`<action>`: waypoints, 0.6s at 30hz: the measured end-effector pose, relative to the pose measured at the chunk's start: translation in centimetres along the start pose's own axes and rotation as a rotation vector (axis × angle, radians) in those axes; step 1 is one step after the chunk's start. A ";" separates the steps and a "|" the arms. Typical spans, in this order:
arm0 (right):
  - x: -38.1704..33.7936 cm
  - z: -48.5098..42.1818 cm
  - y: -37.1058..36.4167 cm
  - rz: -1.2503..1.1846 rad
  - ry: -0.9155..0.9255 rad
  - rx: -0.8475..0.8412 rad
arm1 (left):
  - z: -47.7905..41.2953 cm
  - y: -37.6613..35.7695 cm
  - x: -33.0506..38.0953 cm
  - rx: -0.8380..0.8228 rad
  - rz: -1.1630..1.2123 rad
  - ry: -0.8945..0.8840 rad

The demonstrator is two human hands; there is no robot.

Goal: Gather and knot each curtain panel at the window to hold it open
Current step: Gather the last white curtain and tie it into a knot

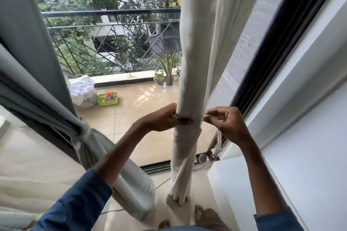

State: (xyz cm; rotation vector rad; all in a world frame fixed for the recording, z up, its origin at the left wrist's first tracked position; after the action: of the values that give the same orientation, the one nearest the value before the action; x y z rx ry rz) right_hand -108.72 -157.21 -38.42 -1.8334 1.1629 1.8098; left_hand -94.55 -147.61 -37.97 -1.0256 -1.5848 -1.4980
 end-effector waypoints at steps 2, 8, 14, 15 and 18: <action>-0.8 -1.0 -0.7 0.114 0.018 0.012 | -0.1 0.5 0.7 0.003 -0.063 -0.022; -3.7 -2.8 -3.3 0.281 0.077 -0.023 | -0.2 2.2 1.4 0.086 -0.201 -0.121; -2.1 -4.5 -4.5 0.440 0.015 0.000 | -0.2 3.3 1.6 0.125 -0.258 -0.175; -1.4 -4.8 -5.0 0.412 0.017 -0.025 | -0.4 3.4 1.5 0.110 -0.292 -0.175; 1.0 -5.3 -6.6 0.208 -0.023 -0.145 | -0.8 3.8 1.4 0.077 -0.424 -0.186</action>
State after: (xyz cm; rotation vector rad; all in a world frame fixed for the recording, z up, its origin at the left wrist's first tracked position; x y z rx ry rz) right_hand -100.52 -157.20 -40.64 -1.8216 1.2859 2.0735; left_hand -91.69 -148.31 -35.05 -0.8377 -2.0740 -1.6338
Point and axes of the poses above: each hand's wrist, its own z-axis away from the middle knuckle, its own y-axis out of the back of the hand, x = y × z, the point moved 10 cm from there along -z, towards the middle knuckle, and after that the axes turned 2 degrees about -y, right-handed, at the moved point
